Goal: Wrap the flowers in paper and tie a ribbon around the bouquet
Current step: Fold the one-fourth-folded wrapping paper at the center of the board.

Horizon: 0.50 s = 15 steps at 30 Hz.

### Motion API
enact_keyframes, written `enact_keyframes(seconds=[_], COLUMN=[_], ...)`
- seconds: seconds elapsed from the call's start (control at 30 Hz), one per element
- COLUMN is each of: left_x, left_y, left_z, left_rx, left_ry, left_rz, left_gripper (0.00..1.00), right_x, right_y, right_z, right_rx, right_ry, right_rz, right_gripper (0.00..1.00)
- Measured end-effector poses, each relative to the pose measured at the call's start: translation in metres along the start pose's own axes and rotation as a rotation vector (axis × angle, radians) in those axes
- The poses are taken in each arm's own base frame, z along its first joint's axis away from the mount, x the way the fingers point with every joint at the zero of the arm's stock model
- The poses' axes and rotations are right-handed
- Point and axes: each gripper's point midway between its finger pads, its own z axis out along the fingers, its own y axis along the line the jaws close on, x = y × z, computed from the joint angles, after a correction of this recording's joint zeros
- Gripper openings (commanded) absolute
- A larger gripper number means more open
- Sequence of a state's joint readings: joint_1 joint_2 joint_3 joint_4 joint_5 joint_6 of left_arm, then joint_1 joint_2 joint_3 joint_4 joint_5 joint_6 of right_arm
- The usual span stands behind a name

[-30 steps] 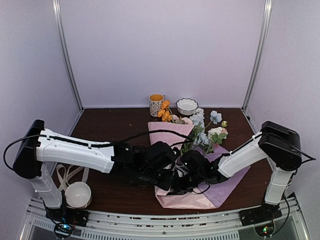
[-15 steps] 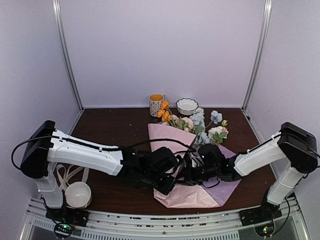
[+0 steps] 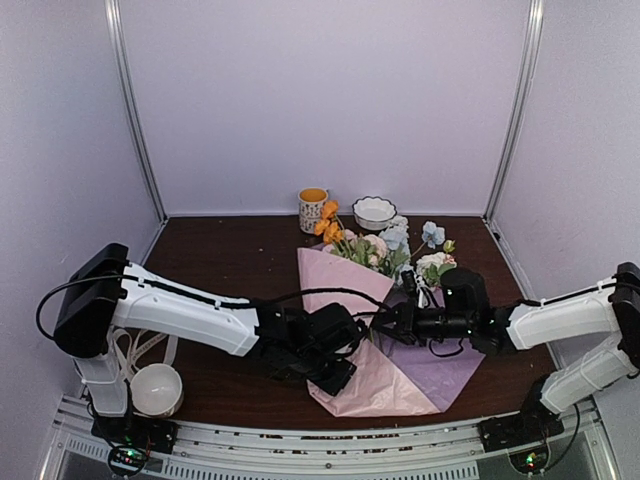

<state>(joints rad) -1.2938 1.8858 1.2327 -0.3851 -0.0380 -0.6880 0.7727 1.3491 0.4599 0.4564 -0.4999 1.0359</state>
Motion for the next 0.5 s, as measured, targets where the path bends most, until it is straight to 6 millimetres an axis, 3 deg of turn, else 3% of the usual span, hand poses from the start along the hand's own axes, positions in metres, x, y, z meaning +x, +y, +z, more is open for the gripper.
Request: enact_keyframes(seconds=[0.33,0.5], left_x=[-0.004,-0.006], left_y=[-0.001,-0.001], left_z=[0.000,0.000], left_rx=[0.006,0.008], left_ry=[-0.012,-0.018], left_rz=[-0.002,-0.005], left_gripper=[0.00,0.00], right_x=[-0.001,0.001], right_y=[0.004,0.009], right_z=[0.000,-0.015], right_rx=[-0.013,-0.033], right_ry=[0.000,-0.024], right_rz=[0.009,0.012], right_gripper=[0.26,0.30])
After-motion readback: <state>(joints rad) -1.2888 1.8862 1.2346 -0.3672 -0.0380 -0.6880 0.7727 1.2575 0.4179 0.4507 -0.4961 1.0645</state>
